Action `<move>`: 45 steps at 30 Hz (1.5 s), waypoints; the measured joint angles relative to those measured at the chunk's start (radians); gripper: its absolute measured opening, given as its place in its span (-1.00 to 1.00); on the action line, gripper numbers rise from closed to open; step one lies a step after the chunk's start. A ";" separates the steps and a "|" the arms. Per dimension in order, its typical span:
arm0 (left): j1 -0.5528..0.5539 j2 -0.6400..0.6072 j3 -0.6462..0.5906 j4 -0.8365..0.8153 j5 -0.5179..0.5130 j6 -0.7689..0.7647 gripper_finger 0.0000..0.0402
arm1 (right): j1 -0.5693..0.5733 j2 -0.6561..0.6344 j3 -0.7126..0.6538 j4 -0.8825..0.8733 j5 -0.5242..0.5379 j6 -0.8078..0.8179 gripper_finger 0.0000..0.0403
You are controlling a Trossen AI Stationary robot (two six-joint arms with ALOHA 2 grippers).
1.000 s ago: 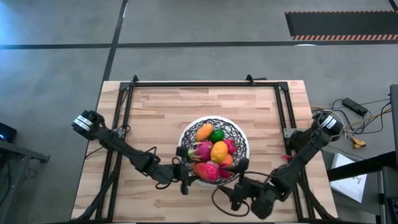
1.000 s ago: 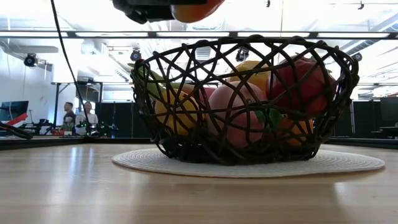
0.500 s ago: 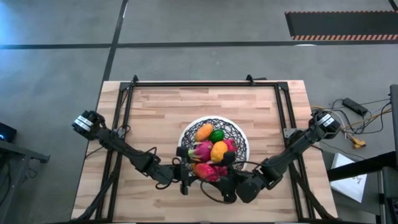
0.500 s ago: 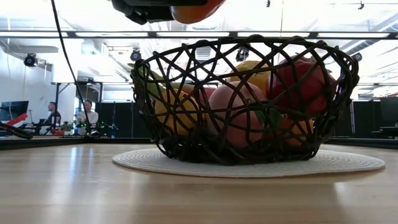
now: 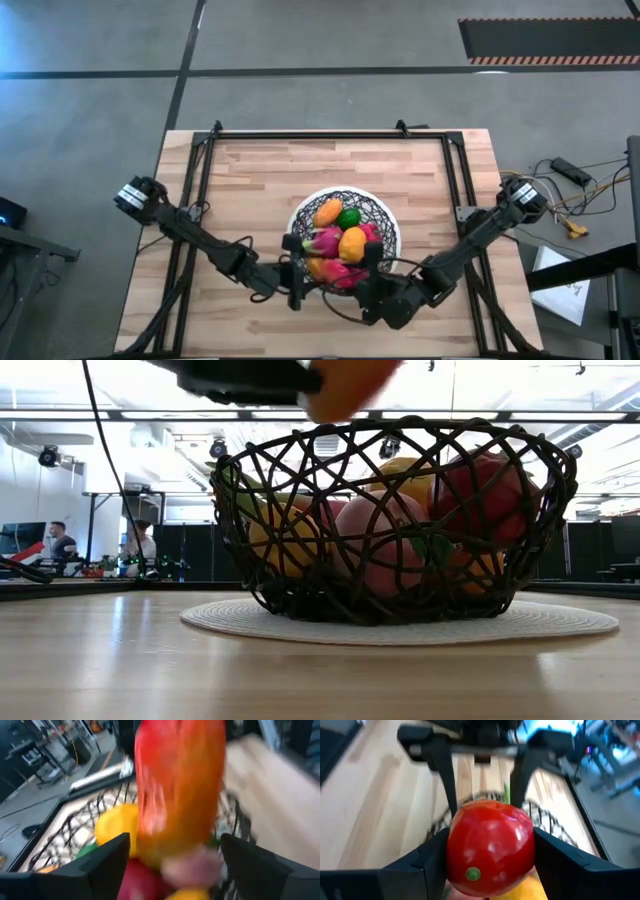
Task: Build produce basket
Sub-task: Put the red mango into the basket
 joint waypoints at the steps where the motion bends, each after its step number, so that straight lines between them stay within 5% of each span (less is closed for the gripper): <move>1: 0.000 -0.011 0.000 -0.047 -0.007 0.000 0.51 | 0.003 0.000 0.018 -0.069 0.004 0.046 0.13; 7: -0.003 -0.069 0.000 -0.213 -0.226 -0.080 0.64 | -0.006 -0.003 0.182 -0.665 -0.016 0.422 0.13; 11: -0.006 -0.086 -0.001 -0.216 -0.273 -0.109 0.65 | -0.060 -0.011 0.256 -0.960 -0.169 0.601 0.13; 19: -0.006 -0.086 -0.002 -0.216 -0.273 -0.111 0.65 | -0.229 -0.010 0.262 -0.928 -0.485 0.402 0.14; 32: -0.046 -0.083 -0.058 -0.085 -0.266 -0.075 0.65 | -0.134 -0.117 0.191 -0.408 -0.380 -0.050 0.14; 45: -0.078 0.116 -0.003 0.373 -0.253 0.608 0.65 | -0.137 -0.424 -0.477 0.614 -0.407 -0.150 0.14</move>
